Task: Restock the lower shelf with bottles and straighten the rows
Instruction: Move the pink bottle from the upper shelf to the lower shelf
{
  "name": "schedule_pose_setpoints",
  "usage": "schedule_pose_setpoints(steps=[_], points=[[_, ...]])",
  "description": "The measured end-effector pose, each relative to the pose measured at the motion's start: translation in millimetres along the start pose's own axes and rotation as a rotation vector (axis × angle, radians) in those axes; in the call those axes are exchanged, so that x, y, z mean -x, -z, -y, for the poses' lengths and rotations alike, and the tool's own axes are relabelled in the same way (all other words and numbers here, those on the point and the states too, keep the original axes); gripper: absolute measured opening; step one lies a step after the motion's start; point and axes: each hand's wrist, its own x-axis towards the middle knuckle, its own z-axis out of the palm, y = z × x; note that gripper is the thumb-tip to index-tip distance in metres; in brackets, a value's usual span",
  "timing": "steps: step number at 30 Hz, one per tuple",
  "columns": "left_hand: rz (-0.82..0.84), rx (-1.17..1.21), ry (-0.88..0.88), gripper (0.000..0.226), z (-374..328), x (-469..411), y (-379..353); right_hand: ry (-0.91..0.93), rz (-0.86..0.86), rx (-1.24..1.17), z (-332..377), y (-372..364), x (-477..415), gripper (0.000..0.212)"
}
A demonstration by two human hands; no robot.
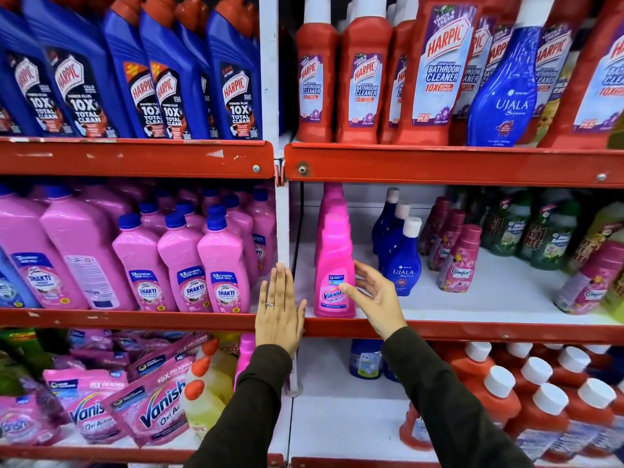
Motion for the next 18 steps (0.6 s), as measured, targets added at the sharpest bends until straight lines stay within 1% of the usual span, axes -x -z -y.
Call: schedule_pose_setpoints(steps=[12,16,18], points=[[0.02,-0.028,0.019,0.064,-2,0,2,0.005,0.012,-0.032,-6,1,1,0.053],[0.037,-0.046,0.015,0.065,-2,0,4,0.023,-0.039,-0.014,-6,0,7,0.052],[0.044,-0.064,0.022,0.067,-3,-1,5,0.051,-0.092,0.059,-6,2,13,0.053]])
